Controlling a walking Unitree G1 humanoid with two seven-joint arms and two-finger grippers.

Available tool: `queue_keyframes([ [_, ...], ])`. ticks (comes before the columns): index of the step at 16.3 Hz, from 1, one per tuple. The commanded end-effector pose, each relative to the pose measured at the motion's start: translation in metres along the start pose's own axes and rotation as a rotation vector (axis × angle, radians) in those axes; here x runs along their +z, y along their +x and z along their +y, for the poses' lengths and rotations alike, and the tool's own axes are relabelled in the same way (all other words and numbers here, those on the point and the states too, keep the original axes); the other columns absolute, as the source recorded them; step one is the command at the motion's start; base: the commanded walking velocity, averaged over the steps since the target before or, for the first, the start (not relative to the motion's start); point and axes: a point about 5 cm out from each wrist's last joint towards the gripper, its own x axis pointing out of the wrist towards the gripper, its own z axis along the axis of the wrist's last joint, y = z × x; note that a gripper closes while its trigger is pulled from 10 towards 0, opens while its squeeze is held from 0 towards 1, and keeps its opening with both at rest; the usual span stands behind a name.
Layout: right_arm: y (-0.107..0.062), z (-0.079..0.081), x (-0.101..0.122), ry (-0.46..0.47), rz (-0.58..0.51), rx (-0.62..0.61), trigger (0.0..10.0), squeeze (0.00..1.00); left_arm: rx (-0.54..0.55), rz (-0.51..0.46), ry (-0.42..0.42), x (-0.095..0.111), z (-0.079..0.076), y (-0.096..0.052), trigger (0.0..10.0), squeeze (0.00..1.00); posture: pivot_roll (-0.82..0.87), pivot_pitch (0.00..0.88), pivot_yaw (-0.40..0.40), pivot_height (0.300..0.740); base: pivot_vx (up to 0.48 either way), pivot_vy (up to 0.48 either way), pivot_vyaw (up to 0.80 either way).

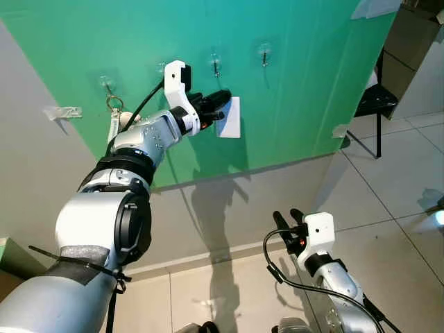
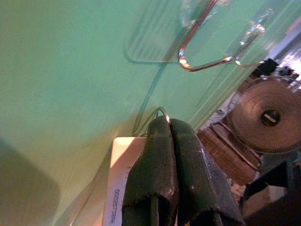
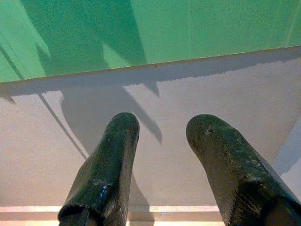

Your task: Hang keys on a hook

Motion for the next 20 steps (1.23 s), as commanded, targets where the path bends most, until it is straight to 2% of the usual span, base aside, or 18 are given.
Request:
queue_keyframes([
  [1, -0.001, 0.002, 0.000, -0.004, 0.008, 0.011, 10.0, 0.00, -0.018, -0.010, 0.027, 0.008, -0.003, 0.000, 0.0, 0.00, -0.30, 0.003, 0.147, 0.727, 0.000, 0.000, 0.00],
  [5, -0.001, 0.002, 0.000, -0.004, 0.010, 0.012, 10.0, 0.00, -0.118, -0.079, 0.011, 0.024, -0.009, -0.002, 0.0, 0.00, -0.30, 0.002, 0.147, 0.727, 0.000, 0.000, 0.00],
  [8, -0.001, 0.002, -0.001, -0.005, 0.013, 0.012, 10.0, 0.00, -0.154, -0.089, 0.019, 0.029, -0.014, -0.001, 0.0, 0.00, -0.30, 0.003, 0.146, 0.727, 0.000, 0.000, 0.00],
  [11, 0.000, 0.002, -0.001, -0.005, 0.015, 0.013, 10.0, 0.00, -0.172, -0.092, 0.023, 0.031, -0.014, -0.003, 0.0, 0.00, -0.30, 0.002, 0.146, 0.727, 0.000, 0.000, 0.00],
  [16, 0.000, 0.002, -0.001, -0.006, 0.017, 0.014, 10.0, 0.00, -0.169, -0.148, -0.007, 0.042, -0.012, -0.007, 0.0, 0.00, -0.30, 0.002, 0.146, 0.727, 0.000, 0.000, 0.00],
  [20, -0.001, 0.001, -0.001, -0.008, 0.019, 0.014, 10.0, 0.00, -0.157, -0.158, -0.022, 0.042, -0.010, -0.009, 0.0, 0.00, -0.30, 0.000, 0.144, 0.727, 0.000, 0.000, 0.00],
])
